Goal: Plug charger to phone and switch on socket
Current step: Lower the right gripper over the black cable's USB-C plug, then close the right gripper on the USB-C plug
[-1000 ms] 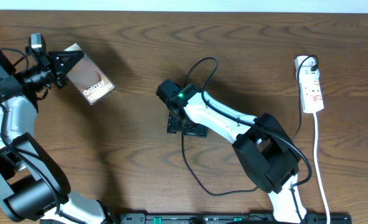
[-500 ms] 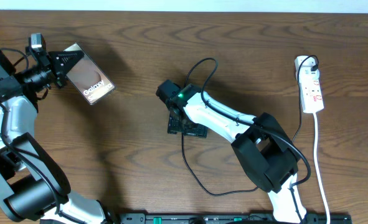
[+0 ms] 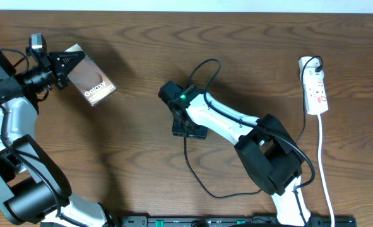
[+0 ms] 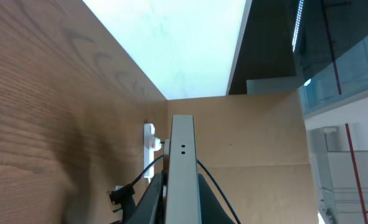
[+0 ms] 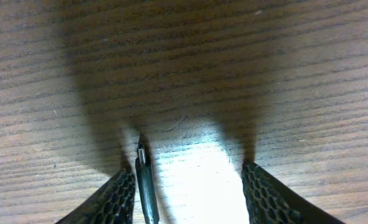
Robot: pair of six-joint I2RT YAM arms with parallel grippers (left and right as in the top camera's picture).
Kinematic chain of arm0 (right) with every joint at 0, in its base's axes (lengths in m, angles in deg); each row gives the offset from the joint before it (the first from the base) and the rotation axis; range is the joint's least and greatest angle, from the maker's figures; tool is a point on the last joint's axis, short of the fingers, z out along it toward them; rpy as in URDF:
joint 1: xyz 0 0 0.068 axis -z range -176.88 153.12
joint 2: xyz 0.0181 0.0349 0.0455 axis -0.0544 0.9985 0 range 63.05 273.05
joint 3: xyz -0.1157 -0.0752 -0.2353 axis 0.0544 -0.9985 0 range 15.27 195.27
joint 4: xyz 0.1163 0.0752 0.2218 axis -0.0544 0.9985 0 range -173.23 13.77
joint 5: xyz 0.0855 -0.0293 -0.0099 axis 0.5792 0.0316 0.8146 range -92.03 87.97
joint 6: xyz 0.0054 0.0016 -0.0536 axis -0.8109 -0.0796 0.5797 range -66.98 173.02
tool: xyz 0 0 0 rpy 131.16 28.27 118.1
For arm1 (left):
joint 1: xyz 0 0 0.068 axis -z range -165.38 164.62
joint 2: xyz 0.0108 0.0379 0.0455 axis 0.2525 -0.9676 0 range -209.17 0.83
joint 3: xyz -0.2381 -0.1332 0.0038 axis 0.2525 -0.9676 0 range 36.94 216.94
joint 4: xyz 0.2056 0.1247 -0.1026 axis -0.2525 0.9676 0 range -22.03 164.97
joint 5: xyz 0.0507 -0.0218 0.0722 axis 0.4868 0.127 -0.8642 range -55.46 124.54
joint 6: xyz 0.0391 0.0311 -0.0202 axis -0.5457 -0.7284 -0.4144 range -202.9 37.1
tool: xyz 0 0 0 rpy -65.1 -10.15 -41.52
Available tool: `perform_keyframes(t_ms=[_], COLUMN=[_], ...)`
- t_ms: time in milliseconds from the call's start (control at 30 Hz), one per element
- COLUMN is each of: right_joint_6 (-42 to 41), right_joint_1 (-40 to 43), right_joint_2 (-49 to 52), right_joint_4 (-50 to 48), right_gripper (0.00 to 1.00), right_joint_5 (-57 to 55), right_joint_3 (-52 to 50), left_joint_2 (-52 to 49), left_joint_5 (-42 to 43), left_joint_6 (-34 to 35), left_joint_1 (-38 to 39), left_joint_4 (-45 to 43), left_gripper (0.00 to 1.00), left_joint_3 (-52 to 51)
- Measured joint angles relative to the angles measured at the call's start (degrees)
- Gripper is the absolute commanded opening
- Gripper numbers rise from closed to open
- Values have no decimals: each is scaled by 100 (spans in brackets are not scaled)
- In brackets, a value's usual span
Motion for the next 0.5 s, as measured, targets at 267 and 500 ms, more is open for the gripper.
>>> perform_keyframes(t_ms=[267,500], right_joint_6=[-15,-15], right_joint_1=[0,-9], right_joint_2=[7,7], right_joint_4=[2,9], right_gripper=[40,41], right_joint_5=[22,90], right_joint_3=[0,0], left_joint_2=[0,0], left_joint_5=[0,0], left_joint_6=[0,0], left_joint_1=[0,0], left_joint_4=[-2,-2], left_gripper=[7,7], left_joint_3=[0,0])
